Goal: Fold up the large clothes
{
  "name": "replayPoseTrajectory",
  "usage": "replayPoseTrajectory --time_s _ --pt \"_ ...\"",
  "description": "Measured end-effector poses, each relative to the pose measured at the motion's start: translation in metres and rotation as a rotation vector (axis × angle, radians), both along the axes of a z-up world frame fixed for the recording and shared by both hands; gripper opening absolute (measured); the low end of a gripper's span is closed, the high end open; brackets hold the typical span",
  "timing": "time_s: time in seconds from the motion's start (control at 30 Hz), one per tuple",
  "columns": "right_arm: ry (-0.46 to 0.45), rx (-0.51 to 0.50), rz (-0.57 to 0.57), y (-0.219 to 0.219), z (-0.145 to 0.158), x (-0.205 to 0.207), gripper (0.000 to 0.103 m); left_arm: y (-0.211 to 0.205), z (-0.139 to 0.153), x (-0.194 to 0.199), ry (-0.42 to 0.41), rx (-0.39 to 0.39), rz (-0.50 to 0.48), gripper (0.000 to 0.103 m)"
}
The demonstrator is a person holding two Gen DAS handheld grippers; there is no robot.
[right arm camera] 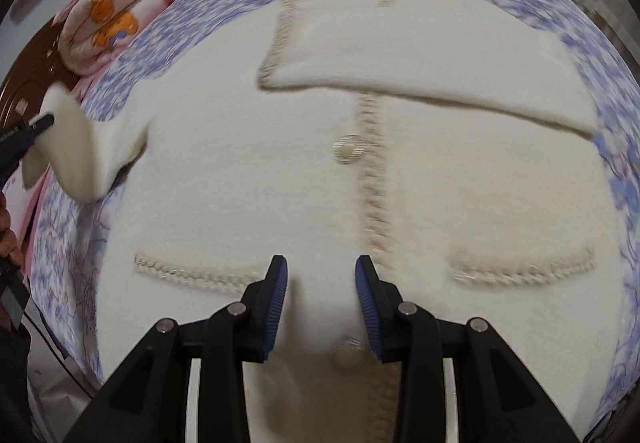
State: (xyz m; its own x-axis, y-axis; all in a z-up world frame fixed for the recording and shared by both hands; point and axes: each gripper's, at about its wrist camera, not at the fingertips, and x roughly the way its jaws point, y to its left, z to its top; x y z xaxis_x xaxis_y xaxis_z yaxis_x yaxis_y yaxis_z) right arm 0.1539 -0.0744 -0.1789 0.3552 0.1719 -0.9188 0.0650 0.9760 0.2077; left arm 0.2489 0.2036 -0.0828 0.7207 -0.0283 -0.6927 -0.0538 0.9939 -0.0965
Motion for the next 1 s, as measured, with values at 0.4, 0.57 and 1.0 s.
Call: replayPoseTrajectory --time_s 0.4,0.57,1.0 --pt "-0.036 0.033 -0.099 -0.072 0.006 -0.026 0.036 -0.167 -0.067 -0.027 0.228 0.029 -0.333 0.070" --pt "-0.049 0.063 -0.101 -0.076 0.004 -0.021 0.036 -0.155 -0.061 -0.035 0.226 0.021 -0.303 0.071" --pt "-0.052 0.200 -0.016 -0.048 -0.003 0.029 0.036 -0.062 -0.094 -0.078 0.338 -0.139 -0.094 0.073"
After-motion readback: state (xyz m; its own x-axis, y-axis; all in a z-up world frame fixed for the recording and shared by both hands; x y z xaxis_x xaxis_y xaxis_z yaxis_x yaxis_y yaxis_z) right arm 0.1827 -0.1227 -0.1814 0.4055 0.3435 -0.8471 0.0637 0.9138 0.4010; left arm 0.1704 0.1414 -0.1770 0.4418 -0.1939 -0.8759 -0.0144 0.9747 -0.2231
